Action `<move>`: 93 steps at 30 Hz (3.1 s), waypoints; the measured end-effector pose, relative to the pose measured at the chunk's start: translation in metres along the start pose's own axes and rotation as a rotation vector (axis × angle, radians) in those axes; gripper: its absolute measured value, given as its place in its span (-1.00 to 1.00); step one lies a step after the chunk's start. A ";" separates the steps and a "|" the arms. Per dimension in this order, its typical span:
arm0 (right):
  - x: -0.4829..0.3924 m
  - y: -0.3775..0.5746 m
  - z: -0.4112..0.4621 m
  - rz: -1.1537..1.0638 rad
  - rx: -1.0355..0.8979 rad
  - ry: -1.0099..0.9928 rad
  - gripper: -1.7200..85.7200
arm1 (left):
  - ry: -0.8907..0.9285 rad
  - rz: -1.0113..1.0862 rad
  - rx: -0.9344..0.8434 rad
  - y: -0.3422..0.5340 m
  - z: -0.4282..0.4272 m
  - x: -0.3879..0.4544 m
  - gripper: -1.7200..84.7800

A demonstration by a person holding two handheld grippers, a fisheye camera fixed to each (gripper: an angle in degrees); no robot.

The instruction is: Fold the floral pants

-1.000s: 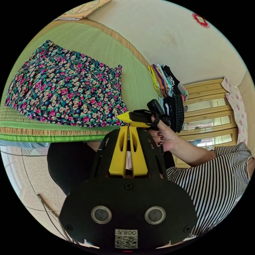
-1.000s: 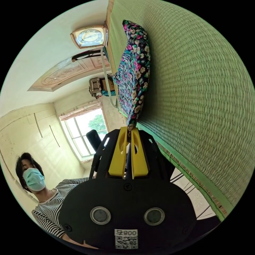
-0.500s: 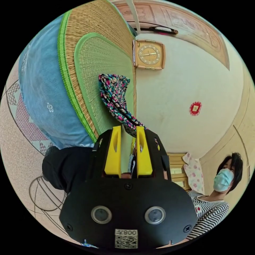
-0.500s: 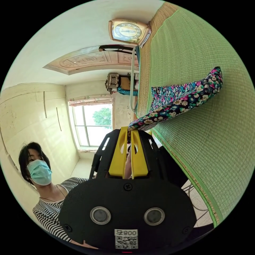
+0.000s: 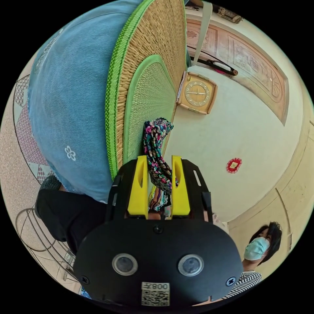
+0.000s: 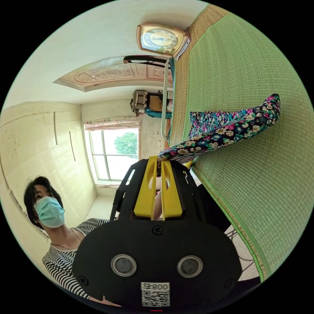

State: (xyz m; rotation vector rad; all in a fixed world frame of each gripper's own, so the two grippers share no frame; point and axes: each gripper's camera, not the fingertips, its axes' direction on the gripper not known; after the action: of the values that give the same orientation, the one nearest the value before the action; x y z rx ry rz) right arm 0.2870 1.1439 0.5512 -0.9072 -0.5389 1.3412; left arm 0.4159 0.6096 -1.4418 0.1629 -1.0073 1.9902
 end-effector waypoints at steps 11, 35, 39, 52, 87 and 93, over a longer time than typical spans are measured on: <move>0.037 0.033 -0.014 0.029 0.001 0.027 -0.94 | -0.087 0.052 -0.013 0.025 0.050 0.009 -0.87; 0.070 0.243 -0.134 -0.112 0.225 -0.017 -0.94 | 0.009 0.353 -0.310 0.234 0.308 0.080 -0.89; 0.077 0.290 -0.181 -0.147 0.350 -0.020 -0.94 | -0.010 0.418 -0.439 0.278 0.408 0.099 -0.90; -0.038 0.469 -0.428 -0.477 0.907 0.281 -0.94 | 0.198 0.747 -0.981 0.526 0.863 0.228 -0.89; 0.247 0.699 -0.387 -0.002 1.288 0.238 -0.95 | -0.015 0.949 -1.264 0.834 1.336 0.036 -0.95; 0.180 0.690 -0.410 -0.028 1.281 0.588 -0.95 | -0.154 1.222 -1.277 0.897 1.377 0.037 -0.95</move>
State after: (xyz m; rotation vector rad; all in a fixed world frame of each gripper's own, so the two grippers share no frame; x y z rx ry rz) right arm 0.2373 1.2031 -0.2682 -0.1600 0.7273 1.0143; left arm -0.6253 -0.5981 -1.0416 -1.2639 -2.6537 1.7610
